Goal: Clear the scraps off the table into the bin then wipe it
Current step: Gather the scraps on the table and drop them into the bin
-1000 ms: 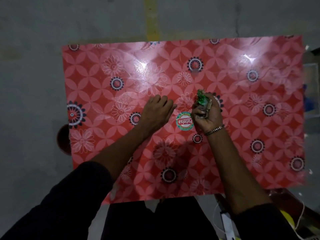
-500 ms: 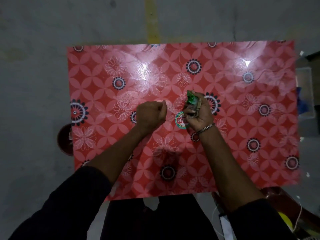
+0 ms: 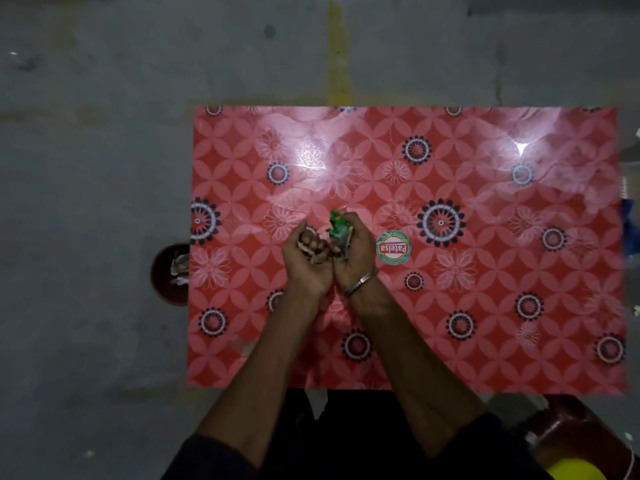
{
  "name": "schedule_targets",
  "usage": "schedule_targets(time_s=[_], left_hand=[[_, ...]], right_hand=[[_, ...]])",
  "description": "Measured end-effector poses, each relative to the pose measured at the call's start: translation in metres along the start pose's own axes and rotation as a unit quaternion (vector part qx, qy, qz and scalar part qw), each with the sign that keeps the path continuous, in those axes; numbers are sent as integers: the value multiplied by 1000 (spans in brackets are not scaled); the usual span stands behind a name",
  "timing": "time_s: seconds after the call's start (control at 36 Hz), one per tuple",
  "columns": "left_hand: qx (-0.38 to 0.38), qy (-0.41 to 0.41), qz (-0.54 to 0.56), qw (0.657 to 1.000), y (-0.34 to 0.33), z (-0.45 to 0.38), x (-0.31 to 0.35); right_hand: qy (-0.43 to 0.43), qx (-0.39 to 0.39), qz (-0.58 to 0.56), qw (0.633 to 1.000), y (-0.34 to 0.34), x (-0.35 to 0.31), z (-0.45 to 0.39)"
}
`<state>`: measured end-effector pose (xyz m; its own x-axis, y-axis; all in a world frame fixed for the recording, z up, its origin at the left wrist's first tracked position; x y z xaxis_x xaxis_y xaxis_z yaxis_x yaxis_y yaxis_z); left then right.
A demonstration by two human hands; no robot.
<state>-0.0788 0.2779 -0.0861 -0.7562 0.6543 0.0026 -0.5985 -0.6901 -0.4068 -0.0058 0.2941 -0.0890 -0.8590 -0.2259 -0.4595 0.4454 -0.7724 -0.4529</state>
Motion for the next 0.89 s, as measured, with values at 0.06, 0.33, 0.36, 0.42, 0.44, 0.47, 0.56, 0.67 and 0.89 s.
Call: schedule_targets(time_s=[0.06, 0.33, 0.36, 0.42, 0.44, 0.47, 0.56, 0.67, 0.89], left_hand=[[2, 10, -7, 1000, -2, 10, -2], [34, -38, 14, 999, 30, 44, 45], [27, -42, 7, 999, 32, 48, 51], [18, -43, 2, 999, 39, 56, 60], [13, -46, 7, 999, 44, 61, 65], [13, -50, 6, 999, 51, 64, 72], [-9, -66, 32, 997, 73, 67, 96], [-19, -80, 31, 996, 108, 70, 137], [13, -98, -47, 994, 210, 82, 240]], right_hand=[[12, 12, 17, 1000, 3, 8, 6], [-45, -39, -12, 998, -28, 63, 43], [-45, -48, -31, 997, -33, 69, 47], [-43, -56, -33, 997, -38, 85, 49], [-42, -56, -24, 997, -41, 92, 52], [-39, -56, -19, 997, -45, 101, 54], [-5, -57, -1, 998, -60, 123, 57], [76, -43, 109, 990, -74, 160, 68], [101, -35, 256, 961, -122, 291, 93]])
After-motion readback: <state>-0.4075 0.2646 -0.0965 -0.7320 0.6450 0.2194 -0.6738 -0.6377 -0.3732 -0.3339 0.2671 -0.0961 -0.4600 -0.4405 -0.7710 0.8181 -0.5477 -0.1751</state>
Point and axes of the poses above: each hand's wrist, its own z-axis away from the middle knuckle, its own y-axis out of the back of the hand, x = y × z, the point moved 9 cm from there along -z, towards the middle knuckle, and after that the axes turned 10 degrees about y, right-handed, at the moved point
